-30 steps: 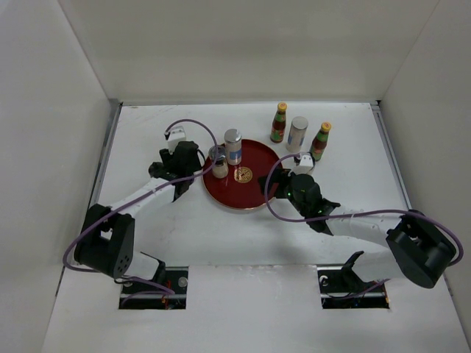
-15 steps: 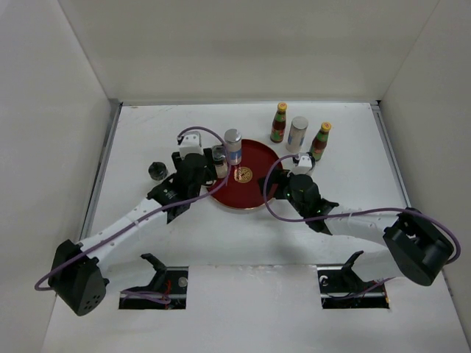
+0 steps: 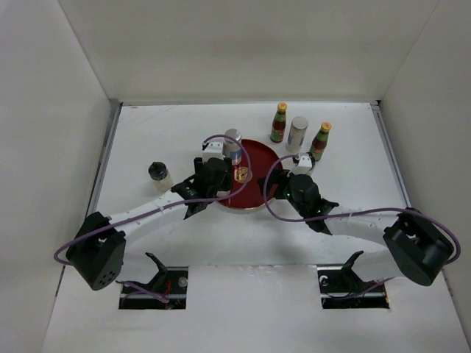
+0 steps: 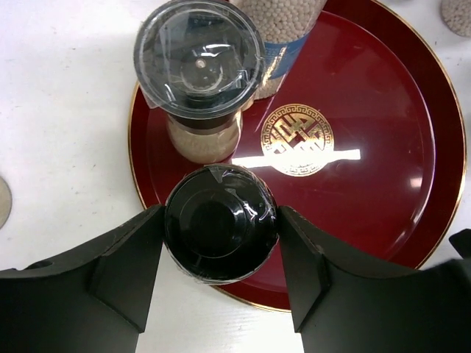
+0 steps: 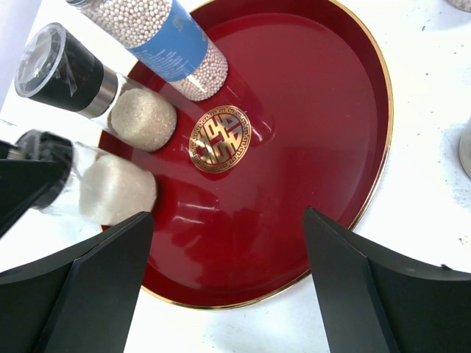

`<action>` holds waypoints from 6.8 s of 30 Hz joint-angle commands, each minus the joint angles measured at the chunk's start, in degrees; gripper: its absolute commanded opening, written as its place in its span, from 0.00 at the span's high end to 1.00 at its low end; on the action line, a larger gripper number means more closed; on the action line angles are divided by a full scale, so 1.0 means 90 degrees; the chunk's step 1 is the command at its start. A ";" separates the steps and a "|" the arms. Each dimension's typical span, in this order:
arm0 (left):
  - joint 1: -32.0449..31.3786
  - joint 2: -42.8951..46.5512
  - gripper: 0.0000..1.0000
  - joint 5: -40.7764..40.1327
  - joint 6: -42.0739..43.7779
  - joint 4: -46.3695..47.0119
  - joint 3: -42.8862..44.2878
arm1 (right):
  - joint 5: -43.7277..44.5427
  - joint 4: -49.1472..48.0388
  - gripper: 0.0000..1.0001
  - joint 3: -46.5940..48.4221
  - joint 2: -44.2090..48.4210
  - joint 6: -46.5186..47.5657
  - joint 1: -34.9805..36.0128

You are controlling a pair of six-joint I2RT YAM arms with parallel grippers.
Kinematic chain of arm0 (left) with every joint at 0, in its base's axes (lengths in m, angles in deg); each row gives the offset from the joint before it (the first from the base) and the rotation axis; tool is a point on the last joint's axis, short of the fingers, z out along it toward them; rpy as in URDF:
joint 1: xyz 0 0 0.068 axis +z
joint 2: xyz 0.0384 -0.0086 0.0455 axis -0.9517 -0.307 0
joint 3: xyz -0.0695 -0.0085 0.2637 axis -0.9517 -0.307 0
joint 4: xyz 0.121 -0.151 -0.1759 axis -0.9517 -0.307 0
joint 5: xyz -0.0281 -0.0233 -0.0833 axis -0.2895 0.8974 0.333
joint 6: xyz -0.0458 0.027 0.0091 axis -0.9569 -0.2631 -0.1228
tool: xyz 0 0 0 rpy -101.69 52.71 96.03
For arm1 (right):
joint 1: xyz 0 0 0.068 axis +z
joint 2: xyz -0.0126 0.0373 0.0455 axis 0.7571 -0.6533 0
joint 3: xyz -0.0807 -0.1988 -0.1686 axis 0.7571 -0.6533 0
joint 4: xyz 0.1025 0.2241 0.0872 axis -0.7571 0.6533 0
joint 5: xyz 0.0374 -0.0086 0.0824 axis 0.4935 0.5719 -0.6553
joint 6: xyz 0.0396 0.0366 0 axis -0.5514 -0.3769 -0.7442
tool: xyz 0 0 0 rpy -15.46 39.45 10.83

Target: Organize the condiment bottles

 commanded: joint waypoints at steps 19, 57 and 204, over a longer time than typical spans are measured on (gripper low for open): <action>0.0463 0.1541 0.16 -0.1138 0.0157 0.0108 -0.0290 | -0.0066 -0.0353 0.12 0.0241 0.0110 0.0010 0.0021; 0.3345 0.0106 0.41 -0.1061 -0.0351 0.0985 -0.0817 | -0.0350 -0.0392 0.07 0.0299 -0.0027 -0.0068 0.0070; 0.1548 0.2488 0.68 -0.0573 -0.1787 0.4589 -0.3942 | 0.0666 0.1513 0.73 0.7301 -0.3446 0.3067 -0.1942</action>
